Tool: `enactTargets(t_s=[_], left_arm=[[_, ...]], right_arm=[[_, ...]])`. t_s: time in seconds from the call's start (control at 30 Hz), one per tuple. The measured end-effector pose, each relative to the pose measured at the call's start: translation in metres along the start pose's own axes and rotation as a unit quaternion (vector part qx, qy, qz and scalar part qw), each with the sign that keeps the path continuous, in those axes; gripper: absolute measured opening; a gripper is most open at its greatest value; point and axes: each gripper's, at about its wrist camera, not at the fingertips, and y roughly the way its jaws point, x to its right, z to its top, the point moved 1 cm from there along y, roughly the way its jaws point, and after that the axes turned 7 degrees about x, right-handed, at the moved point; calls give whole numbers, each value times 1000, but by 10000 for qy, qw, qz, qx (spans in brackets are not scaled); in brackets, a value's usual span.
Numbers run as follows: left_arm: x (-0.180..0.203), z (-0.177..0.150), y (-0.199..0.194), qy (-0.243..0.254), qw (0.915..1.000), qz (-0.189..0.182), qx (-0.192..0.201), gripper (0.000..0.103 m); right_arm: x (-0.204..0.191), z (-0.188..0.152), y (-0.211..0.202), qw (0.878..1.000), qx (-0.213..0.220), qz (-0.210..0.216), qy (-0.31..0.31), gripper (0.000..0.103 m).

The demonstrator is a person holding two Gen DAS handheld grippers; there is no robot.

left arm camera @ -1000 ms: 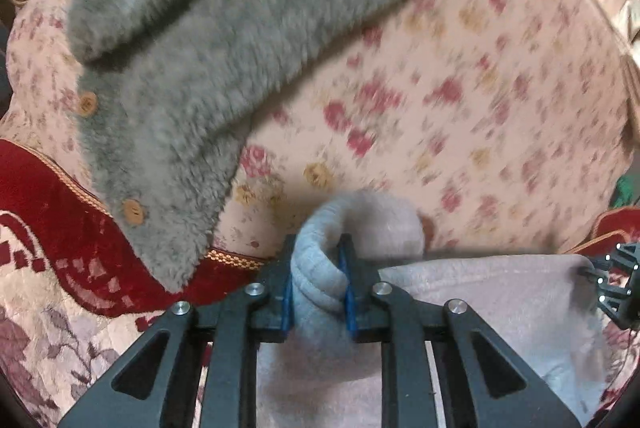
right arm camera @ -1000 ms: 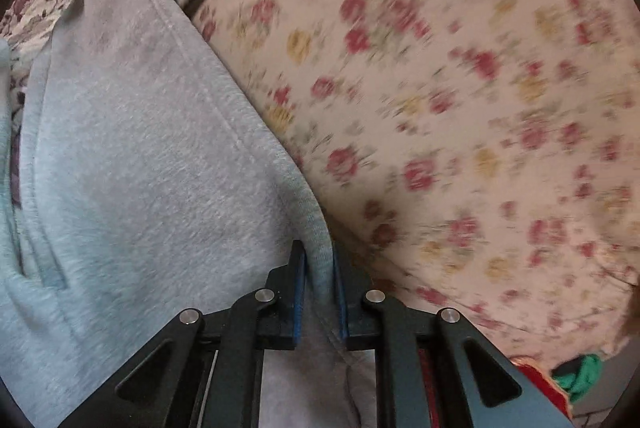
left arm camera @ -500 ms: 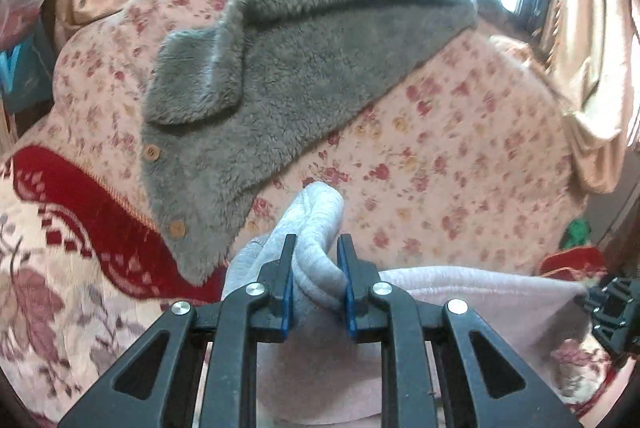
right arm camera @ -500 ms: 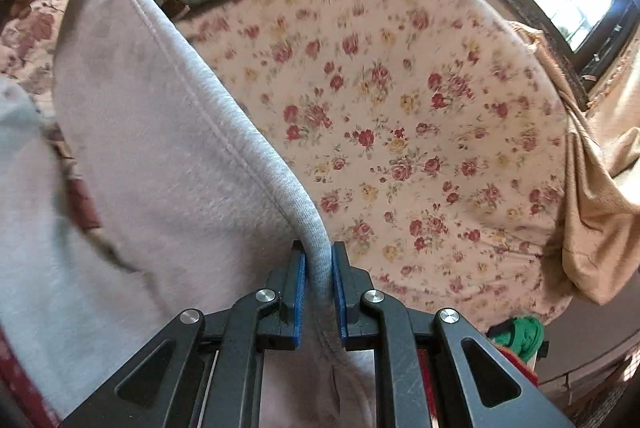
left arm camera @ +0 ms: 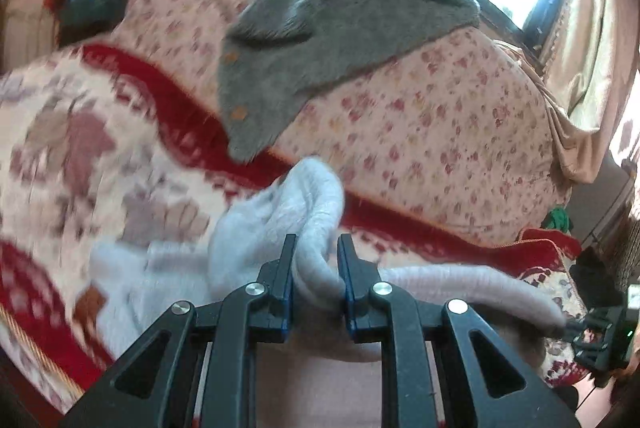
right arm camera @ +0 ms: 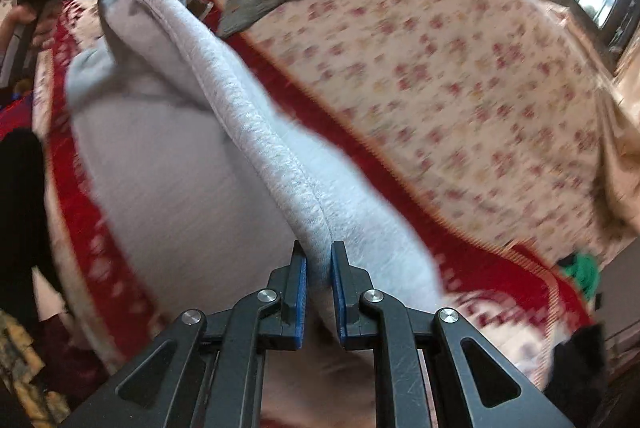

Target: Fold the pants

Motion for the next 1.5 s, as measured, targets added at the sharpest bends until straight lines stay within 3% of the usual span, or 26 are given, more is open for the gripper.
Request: enactTargets(t_s=[0.1,0.37,0.47,0.53,0.6,0.87,0.93,1.0,1.2,1.27,1.33,1.4,1.5], left_arm=[[-11,-20,-11,-151,9999,-1,-2,19],[-43,-70,-27,-238,9980,548,-223,19],[-54,-78,-33,-304,9970,659,-269,33],[-58,-79,-37,-313,9968,713,-182,62],[-63,-78,-40,-416,9963,747,-61,68],[-70,-72,-17,-372,9934,1063,-226,64],[-69,-63,-14,-409,9940,1009,-135,37],[-65,-53,-6,-397,9944,973,-148,18],[-38,-29,28,-316,9984,464,-26,16],[-36,-31,33,-387,9980,502,-69,16],[-39,-36,31,-458,9974,511,-202,16],[-48,-45,25,-380,9948,844,-428,16],[-64,-57,12,-441,9913,1036,-678,21]], right_arm=[[-19,-24,9,9993,-206,258,189,11],[-33,-64,30,9962,-422,421,628,11],[-33,-71,31,9955,-458,415,725,11],[-32,-72,28,9956,-473,392,708,11],[-29,-73,26,9949,-494,419,777,11],[-27,-70,27,9963,-506,128,685,11],[-20,-67,23,9964,-430,-48,734,11],[-11,-65,19,9960,-364,-195,794,11],[25,-69,12,9907,-310,-778,1072,11],[32,-74,13,9884,-380,-871,1181,11],[32,-82,16,9880,-491,-765,1250,11],[25,-89,17,9893,-613,-616,1170,11],[17,-84,7,9919,-612,-42,1116,18]])
